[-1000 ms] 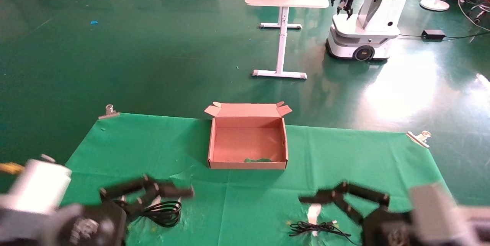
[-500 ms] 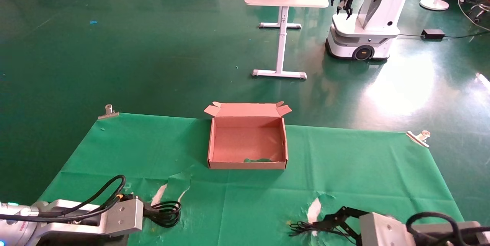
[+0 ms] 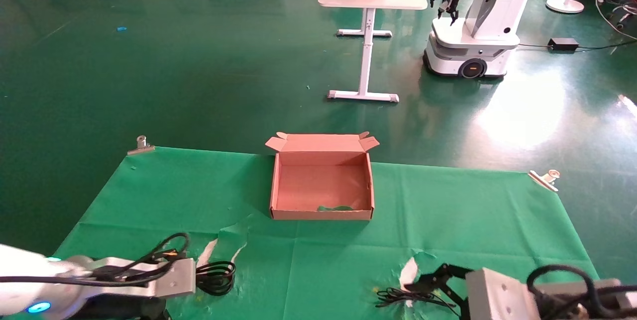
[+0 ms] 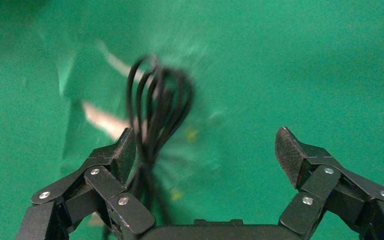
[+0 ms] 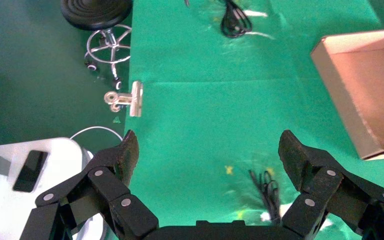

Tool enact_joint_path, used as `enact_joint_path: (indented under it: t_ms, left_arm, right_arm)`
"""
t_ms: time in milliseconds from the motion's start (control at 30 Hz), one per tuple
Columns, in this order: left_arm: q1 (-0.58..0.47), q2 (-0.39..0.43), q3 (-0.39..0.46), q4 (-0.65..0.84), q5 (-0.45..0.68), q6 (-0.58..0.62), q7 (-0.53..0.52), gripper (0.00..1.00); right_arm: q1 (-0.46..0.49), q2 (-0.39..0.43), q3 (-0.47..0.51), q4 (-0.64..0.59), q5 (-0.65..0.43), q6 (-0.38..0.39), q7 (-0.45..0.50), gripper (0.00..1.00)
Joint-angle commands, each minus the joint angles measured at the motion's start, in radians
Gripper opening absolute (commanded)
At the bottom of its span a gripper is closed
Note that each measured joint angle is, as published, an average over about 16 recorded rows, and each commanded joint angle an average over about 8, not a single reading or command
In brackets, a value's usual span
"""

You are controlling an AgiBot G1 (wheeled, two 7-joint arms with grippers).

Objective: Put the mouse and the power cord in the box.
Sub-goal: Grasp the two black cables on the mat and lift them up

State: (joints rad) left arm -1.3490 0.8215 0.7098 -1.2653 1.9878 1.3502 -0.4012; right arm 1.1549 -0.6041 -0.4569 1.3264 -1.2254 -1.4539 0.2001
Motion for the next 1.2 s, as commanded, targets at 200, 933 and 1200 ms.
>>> enact_joint_path:
  t_ms: [200, 933, 1200]
  left_arm:
    - [-0.044, 0.135, 0.084, 0.115, 0.282, -0.083, -0.078, 1.00]
    - [-0.101, 0.219, 0.093, 0.297, 0.310, -0.129, -0.039, 1.00]
    - [-0.098, 0.219, 0.089, 0.307, 0.306, -0.144, -0.036, 1.00]
  right_arm:
    - [-0.007, 0.014, 0.006, 0.002, 0.009, 0.002, 0.005, 1.00]
    - [-0.050, 0.039, 0.008, -0.008, 0.012, 0.014, -0.010, 1.00]
    - [-0.039, 0.043, -0.005, 0.001, -0.033, 0.018, -0.010, 1.00]
